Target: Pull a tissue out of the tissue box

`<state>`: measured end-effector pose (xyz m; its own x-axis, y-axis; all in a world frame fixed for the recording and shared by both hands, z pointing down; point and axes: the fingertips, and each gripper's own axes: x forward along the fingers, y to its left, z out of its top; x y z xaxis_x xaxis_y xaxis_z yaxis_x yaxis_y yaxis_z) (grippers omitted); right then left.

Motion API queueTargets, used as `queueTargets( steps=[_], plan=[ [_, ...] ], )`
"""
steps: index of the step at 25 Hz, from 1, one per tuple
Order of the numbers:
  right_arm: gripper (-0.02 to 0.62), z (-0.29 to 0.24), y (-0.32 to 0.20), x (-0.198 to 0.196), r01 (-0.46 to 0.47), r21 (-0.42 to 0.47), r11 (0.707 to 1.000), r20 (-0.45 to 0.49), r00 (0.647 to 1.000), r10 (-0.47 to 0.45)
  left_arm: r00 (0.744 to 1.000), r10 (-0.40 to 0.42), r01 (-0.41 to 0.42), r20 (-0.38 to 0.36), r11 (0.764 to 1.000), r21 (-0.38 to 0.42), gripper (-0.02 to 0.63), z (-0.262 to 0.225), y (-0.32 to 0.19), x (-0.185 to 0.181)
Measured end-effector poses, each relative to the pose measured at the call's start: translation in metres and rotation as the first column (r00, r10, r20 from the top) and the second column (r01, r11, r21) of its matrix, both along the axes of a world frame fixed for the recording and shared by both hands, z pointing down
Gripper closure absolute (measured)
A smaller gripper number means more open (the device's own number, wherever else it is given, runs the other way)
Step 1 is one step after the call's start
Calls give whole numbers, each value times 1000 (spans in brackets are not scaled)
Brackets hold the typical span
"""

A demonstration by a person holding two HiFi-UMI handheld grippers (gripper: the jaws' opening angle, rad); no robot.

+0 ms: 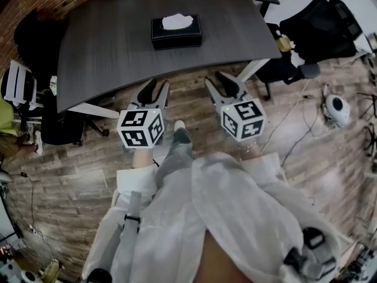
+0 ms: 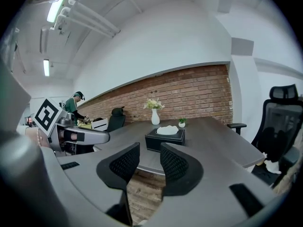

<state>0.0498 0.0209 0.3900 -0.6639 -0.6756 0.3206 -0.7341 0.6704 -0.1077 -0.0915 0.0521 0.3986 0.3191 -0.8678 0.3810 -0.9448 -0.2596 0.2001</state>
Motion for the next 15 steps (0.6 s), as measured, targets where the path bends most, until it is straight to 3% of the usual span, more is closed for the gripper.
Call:
queueTargets(
  steps=[8, 15],
  plan=[
    [480, -15, -78, -51, -40, 35, 999, -3, 999, 40, 997, 76, -77, 16, 997, 31, 485, -14, -89, -44],
    [480, -9, -119, -68, -103, 22, 994, -6, 995, 103, 989, 149, -149, 19, 988, 32, 485, -12, -140, -61]
  ],
)
